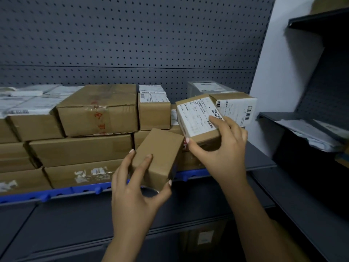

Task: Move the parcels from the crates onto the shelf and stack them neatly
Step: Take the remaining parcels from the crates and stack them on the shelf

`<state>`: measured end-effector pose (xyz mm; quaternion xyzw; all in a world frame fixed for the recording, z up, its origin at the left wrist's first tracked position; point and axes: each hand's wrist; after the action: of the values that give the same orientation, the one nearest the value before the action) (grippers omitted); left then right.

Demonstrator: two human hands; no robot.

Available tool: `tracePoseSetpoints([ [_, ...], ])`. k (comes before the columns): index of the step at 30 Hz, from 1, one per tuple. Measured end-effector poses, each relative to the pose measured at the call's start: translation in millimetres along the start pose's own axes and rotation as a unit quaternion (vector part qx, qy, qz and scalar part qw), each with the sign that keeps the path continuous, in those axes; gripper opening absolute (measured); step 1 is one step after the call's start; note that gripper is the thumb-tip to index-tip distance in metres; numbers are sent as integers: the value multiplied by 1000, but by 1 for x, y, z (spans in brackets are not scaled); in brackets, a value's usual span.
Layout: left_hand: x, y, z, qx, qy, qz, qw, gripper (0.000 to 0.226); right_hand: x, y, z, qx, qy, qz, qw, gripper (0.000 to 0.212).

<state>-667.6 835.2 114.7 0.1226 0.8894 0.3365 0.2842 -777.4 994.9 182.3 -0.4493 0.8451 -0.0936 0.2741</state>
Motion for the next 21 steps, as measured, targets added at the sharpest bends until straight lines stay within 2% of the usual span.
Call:
tracePoseSetpoints([
  [12, 1, 3, -2, -25, 42, -12, 999, 72, 14, -2, -17, 8, -14, -19, 1000, 71],
  [15, 4, 10, -1, -37, 52, -17, 998, 70, 17, 0, -25, 20, -39, -26, 999, 71],
  [21, 8, 16, -1, -48, 70, -26, 996, 69, 27, 3, -31, -4, -62, 19, 998, 72],
])
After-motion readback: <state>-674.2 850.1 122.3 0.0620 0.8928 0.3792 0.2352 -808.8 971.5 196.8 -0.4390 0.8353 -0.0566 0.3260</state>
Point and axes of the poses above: each hand's wrist, its own z-axis away from the middle knuckle, its own x-axis out of the palm, y = z × x, and after that the axes turned 8 degrees about -x, right-handed
